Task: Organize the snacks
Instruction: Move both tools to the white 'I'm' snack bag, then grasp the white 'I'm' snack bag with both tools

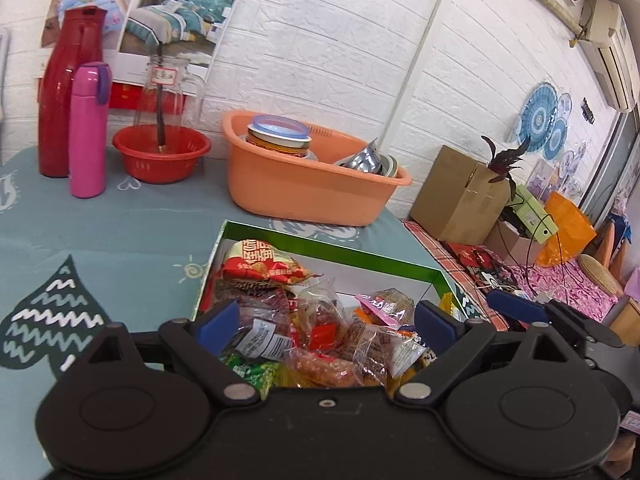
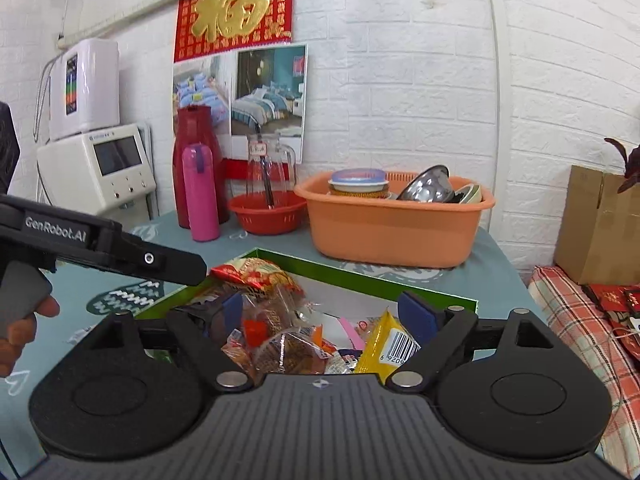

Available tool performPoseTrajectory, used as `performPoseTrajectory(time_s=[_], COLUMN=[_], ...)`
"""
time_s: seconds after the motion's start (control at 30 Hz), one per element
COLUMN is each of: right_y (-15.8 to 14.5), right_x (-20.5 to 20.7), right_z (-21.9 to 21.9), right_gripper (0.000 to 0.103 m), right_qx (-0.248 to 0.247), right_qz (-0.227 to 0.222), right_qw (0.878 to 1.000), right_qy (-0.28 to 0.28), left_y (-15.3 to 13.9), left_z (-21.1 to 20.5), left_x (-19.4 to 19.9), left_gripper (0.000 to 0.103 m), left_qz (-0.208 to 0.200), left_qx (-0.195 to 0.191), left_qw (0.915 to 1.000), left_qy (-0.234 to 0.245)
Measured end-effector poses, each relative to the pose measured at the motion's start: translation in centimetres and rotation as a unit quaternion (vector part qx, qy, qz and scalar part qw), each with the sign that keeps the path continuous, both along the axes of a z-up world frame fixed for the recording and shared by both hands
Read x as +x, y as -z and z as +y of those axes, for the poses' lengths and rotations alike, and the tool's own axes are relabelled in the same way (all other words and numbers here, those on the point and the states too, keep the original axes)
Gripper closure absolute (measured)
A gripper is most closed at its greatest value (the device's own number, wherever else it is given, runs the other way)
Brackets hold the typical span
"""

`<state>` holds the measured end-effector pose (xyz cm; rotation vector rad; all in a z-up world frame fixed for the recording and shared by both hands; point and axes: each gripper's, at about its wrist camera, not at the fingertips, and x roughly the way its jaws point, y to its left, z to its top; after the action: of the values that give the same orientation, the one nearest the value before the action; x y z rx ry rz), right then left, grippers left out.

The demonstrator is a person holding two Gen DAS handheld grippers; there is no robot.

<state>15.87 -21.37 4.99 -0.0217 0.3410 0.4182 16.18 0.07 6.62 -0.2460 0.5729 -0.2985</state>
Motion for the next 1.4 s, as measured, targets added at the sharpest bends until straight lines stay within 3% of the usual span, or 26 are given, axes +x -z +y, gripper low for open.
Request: performPoseTrajectory(time_s=[0.37,0.63,0.9,1.2,1.4], right_y=[-2.1,-4.0,-3.1,1.3,3.9], right_x=[-4.0,-7.1,-8.3,-6.7,-4.7], right_z=[0.6,1.8,3.7,6.9,7.5], right_gripper=[0.000,0.000,0.000,0.000,0.000], right_qx=[0.045,0.051,0.105,0.086,0.099], right_qz=[0.019,-0.011,0.049,0.131,0.172], right_qw=[0.999,0.998,0.988,0.979,0.973], right_qy=[-0.021,-0.042,-0.104,-0.128,-0.115], left_y=[-2.0,-3.3,-2.7,2.8,6.1], left_z=[1.3,2.0,4.8,9.4,13.4], left_x=[-5.5,-9.1,-11.8,-7.5,-4.2], left_gripper=[0.000,0.000,0.000,0.000,0.000], left_qz=[-0.017,-0.042,-0.039,0.035,0.092], left_qx=[0.012,0.025,0.051,0.058,-0.022], left_qw=[0.9995,0.9984,0.9973,0.9959,0.9929], left_qy=[-0.022,-0.028,-0.036,-0.060,-0.072])
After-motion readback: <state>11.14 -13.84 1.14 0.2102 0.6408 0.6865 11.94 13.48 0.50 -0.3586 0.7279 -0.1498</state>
